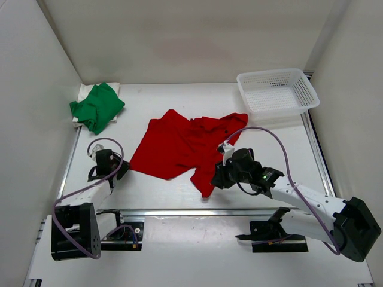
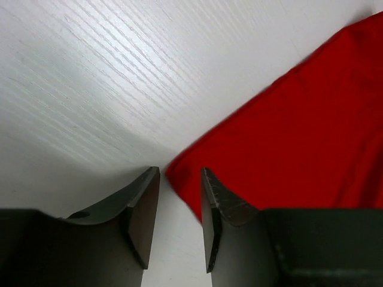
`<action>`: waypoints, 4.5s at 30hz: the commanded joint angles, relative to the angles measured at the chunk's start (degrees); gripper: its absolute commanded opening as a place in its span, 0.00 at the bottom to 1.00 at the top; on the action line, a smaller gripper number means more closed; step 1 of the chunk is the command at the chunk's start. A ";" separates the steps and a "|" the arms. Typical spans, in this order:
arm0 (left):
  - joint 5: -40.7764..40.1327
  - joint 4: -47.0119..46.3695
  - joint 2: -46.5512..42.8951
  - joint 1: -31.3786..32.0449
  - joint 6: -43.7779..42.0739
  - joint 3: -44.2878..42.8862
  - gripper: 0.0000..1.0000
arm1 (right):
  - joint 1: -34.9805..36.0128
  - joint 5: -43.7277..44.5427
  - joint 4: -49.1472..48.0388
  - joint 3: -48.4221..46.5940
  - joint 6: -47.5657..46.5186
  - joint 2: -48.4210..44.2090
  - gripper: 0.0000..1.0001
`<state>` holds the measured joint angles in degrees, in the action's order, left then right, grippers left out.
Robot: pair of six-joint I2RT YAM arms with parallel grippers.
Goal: Fold and stack the t-shirts
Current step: Flatten out the tshirt
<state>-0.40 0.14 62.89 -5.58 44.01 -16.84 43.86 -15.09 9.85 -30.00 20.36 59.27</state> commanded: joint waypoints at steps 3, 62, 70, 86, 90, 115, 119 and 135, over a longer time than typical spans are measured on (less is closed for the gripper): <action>-0.99 0.56 1.35 1.10 0.38 0.23 0.43 | 0.44 -0.20 -3.26 0.03 0.03 -0.20 0.20; 4.27 -5.59 -1.55 13.32 -2.61 -3.11 0.00 | 9.23 -5.40 36.39 -37.14 -25.20 36.53 0.47; 4.62 -6.64 -0.58 12.26 -2.61 -2.50 0.00 | 10.72 -2.32 37.35 -38.47 -23.97 39.61 0.47; 5.24 -7.44 0.13 11.82 -2.26 -2.75 0.00 | 11.16 2.79 36.21 -38.55 -22.82 41.37 0.29; 5.15 -7.52 0.48 12.44 -2.17 -2.93 0.00 | 11.25 3.66 35.25 -39.25 -21.77 40.32 0.10; 29.40 5.06 -1.72 -6.61 8.96 -55.92 0.00 | -2.76 35.89 22.76 -72.70 -14.19 3.04 0.00; 33.98 6.17 0.47 -11.89 12.77 -66.80 0.00 | 3.36 40.16 25.12 -87.83 -19.21 9.36 0.00; 14.04 12.26 5.22 -5.06 -0.76 -57.18 0.00 | -26.70 2.81 23.73 -97.96 -14.31 39.49 0.00</action>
<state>21.69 10.85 67.07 -13.39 47.94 -77.23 21.58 0.84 32.36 -128.66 2.61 90.89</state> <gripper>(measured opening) 0.027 0.032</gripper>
